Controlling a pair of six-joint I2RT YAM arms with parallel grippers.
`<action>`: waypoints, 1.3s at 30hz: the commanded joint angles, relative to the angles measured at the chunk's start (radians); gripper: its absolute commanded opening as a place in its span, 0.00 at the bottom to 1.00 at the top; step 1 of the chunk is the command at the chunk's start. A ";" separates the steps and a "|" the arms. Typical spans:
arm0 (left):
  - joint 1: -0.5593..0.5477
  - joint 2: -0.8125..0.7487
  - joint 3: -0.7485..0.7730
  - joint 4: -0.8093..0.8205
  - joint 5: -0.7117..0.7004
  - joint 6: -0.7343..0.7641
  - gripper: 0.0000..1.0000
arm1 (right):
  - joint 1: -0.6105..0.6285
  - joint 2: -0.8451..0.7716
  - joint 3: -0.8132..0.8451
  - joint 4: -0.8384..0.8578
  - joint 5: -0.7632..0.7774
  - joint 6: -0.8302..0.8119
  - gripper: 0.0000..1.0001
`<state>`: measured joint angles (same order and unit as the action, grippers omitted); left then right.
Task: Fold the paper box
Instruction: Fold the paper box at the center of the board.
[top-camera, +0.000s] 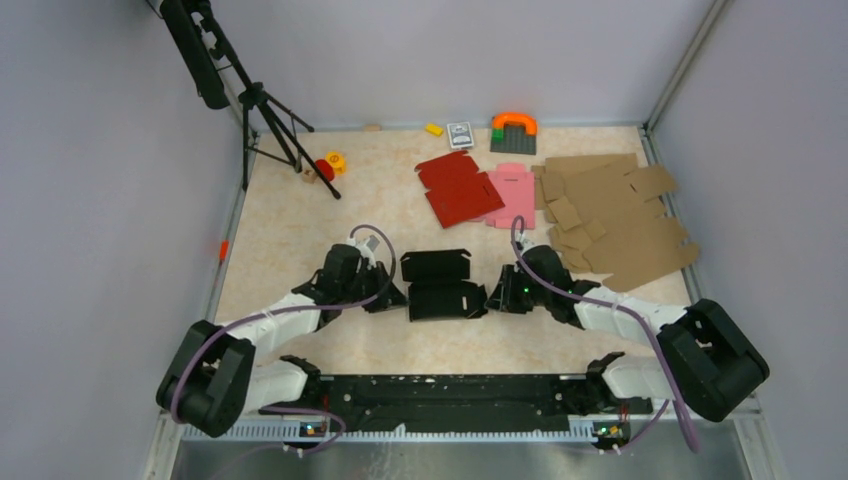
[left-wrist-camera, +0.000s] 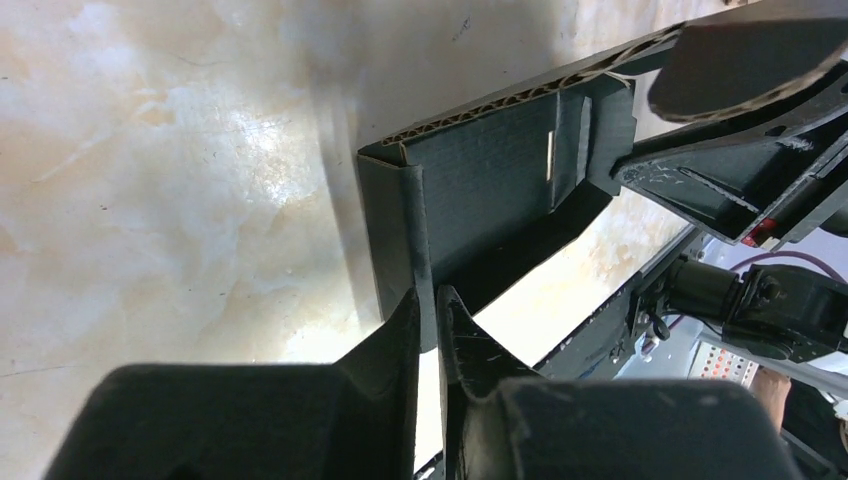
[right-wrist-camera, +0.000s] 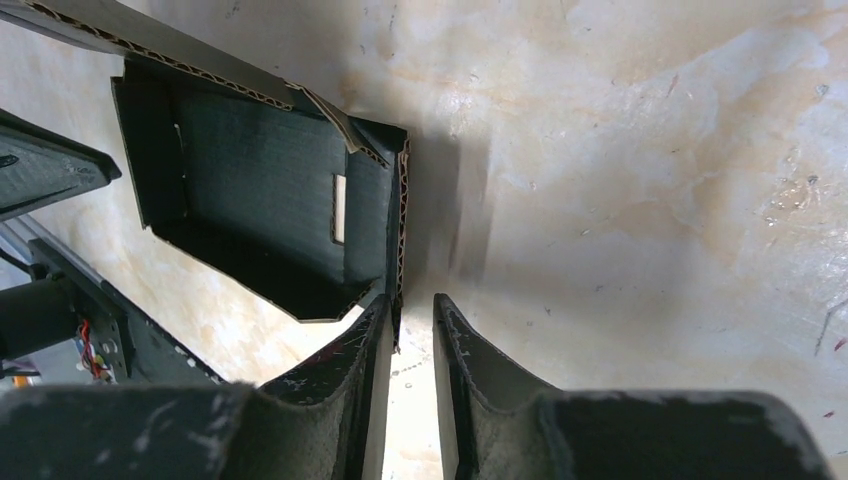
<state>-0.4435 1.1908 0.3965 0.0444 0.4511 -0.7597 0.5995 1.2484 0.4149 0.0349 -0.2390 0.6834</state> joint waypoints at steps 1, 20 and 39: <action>0.016 0.009 -0.012 0.088 0.001 -0.014 0.10 | -0.004 0.004 0.026 0.041 -0.004 -0.009 0.20; 0.035 0.115 0.000 0.150 0.039 -0.021 0.10 | -0.004 0.003 0.021 0.054 -0.024 -0.001 0.15; 0.027 0.236 0.077 -0.038 -0.030 0.095 0.03 | -0.003 0.010 0.008 0.041 -0.012 -0.008 0.04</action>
<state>-0.4129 1.3792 0.4709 0.0902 0.5175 -0.7277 0.5995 1.2518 0.4145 0.0448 -0.2565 0.6838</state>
